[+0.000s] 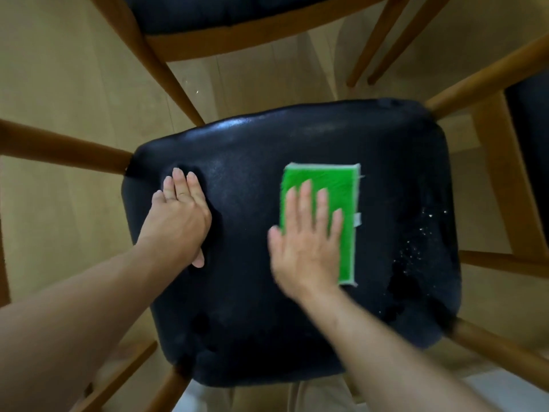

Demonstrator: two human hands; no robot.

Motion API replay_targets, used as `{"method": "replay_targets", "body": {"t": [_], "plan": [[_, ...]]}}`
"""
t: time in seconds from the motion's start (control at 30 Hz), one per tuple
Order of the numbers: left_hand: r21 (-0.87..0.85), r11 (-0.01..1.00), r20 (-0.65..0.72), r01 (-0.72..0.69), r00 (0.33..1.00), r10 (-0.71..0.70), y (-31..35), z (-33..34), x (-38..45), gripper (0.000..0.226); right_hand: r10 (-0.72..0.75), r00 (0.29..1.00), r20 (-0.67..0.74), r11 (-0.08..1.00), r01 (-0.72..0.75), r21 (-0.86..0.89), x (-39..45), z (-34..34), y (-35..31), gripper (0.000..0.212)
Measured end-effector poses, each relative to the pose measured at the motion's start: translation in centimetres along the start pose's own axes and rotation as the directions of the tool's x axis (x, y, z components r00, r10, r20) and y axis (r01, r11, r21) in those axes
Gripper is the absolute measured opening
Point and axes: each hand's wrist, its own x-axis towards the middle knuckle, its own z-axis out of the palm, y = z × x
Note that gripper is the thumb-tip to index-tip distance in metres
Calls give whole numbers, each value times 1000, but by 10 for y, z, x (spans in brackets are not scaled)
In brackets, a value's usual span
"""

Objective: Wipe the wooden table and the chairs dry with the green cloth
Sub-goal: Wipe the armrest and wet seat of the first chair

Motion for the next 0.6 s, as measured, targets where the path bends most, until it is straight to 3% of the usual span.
{"method": "replay_targets", "body": {"t": [0.1, 0.23, 0.3, 0.4, 0.53, 0.6], "plan": [[13, 1000, 19, 11, 1000, -11, 1, -3, -1, 145, -267, 960, 83, 963, 268, -7, -29, 7, -12, 65], [23, 999, 41, 27, 999, -28, 2, -6, -2, 142, -572, 816, 80, 817, 576, -36, 18, -9, 47, 57], [38, 999, 43, 32, 998, -34, 3, -6, -3, 140, -465, 885, -3, 884, 464, -54, 63, -23, 81, 59], [70, 997, 23, 39, 999, -40, 4, -6, -3, 141, -107, 993, -52, 994, 108, 34, 118, -42, 117, 61], [69, 996, 8, 52, 999, -53, 5, -5, -2, 143, 123, 987, -99, 991, -116, 72, 96, -33, 97, 61], [62, 996, 13, 57, 998, -57, 7, -5, -1, 144, 147, 987, -68, 988, -143, 52, 50, -19, 61, 63]]}}
